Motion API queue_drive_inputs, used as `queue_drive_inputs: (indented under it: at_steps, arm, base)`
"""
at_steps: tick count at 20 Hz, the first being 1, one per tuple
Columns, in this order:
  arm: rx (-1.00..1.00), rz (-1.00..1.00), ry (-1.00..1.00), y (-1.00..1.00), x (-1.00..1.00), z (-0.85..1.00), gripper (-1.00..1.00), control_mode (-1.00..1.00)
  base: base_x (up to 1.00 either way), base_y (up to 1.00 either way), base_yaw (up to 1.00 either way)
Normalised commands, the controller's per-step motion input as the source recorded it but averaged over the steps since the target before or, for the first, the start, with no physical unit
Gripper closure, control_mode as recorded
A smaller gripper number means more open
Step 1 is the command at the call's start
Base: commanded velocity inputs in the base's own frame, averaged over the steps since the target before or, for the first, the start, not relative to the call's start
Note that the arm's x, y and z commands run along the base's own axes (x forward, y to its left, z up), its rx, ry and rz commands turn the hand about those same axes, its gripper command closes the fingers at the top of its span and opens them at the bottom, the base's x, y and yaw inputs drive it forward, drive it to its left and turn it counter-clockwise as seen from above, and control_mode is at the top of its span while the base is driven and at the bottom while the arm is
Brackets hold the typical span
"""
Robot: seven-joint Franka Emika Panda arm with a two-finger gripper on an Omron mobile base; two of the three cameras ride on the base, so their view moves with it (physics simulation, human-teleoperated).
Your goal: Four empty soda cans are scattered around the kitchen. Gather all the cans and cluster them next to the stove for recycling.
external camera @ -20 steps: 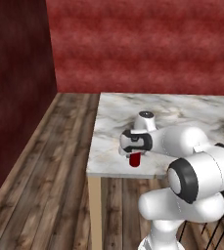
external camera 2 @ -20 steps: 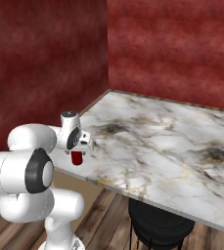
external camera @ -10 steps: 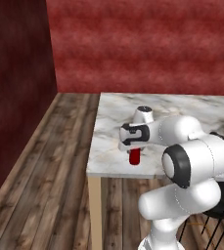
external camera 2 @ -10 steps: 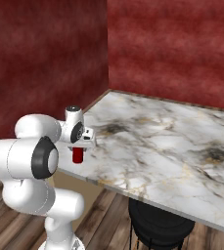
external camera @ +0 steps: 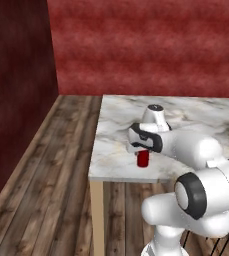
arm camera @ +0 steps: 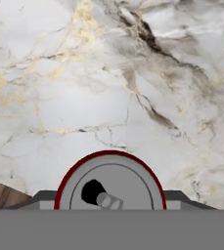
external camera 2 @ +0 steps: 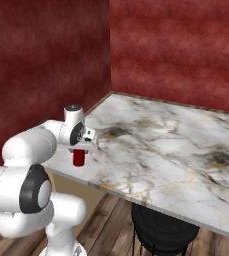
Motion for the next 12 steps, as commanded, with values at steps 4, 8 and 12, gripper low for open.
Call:
queue_drive_inputs:
  at_steps: [4,8,12]
  arm:
    - [0.0,-0.04,-0.1,0.0,-0.49,0.52,1.0,-1.0]
    - [0.0,-0.06,-0.08,0.0,-0.51,0.53,1.0,-1.0]
    - [0.0,-0.09,-0.08,0.0,-0.48,0.55,1.0,-1.0]
  base:
    - [0.0,0.0,0.0]
    - [0.0,0.0,0.0]
    - [0.0,0.0,0.0]
